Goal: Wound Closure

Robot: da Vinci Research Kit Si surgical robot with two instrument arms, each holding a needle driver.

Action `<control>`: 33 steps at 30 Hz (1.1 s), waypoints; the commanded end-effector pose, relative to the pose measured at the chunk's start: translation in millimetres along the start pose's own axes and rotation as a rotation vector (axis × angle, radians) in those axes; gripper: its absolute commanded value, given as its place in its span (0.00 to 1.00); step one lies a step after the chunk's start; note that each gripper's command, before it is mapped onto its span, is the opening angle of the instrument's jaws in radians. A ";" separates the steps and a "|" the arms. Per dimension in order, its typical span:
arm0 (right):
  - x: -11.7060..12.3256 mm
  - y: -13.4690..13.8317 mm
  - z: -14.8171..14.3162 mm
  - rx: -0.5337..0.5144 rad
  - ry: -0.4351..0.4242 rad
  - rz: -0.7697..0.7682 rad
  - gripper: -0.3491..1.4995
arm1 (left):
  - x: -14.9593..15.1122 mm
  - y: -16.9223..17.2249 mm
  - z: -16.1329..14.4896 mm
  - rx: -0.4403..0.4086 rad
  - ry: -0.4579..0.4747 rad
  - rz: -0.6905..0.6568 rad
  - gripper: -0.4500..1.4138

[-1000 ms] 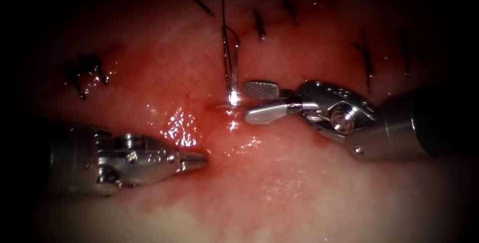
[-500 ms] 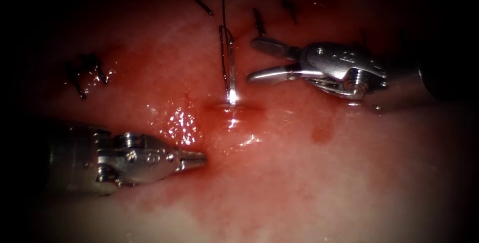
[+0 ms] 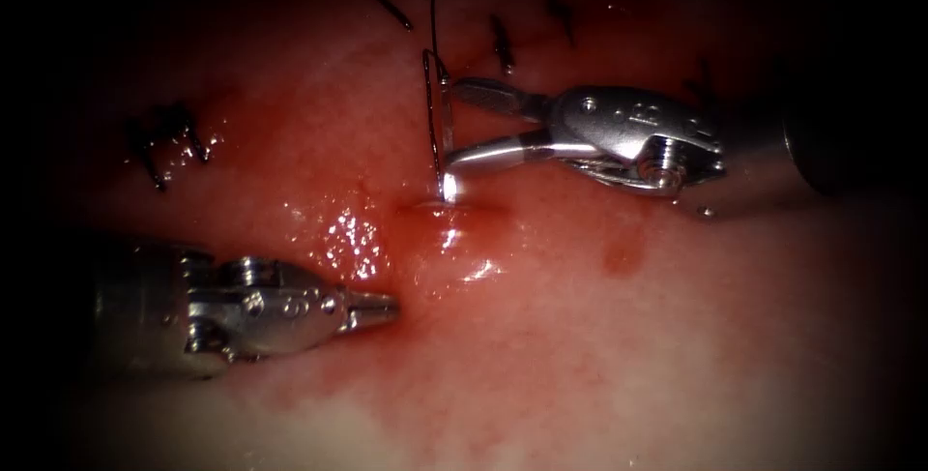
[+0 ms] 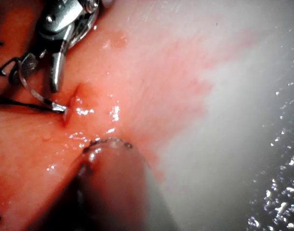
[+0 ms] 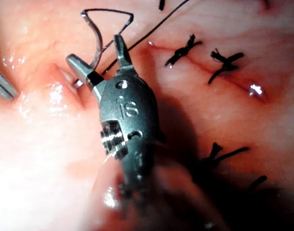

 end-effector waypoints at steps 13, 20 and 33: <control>-1.0 0.5 3.3 0.007 -0.046 -0.003 0.74 | -0.1 1.0 0.8 -0.004 0.000 0.000 0.28; -1.8 -0.2 3.2 0.046 -0.044 0.016 0.61 | -0.1 1.0 0.8 -0.004 0.000 0.000 0.27; -1.6 -0.5 3.2 0.006 -0.032 0.080 0.00 | -0.2 1.0 0.8 -0.004 0.000 0.000 0.27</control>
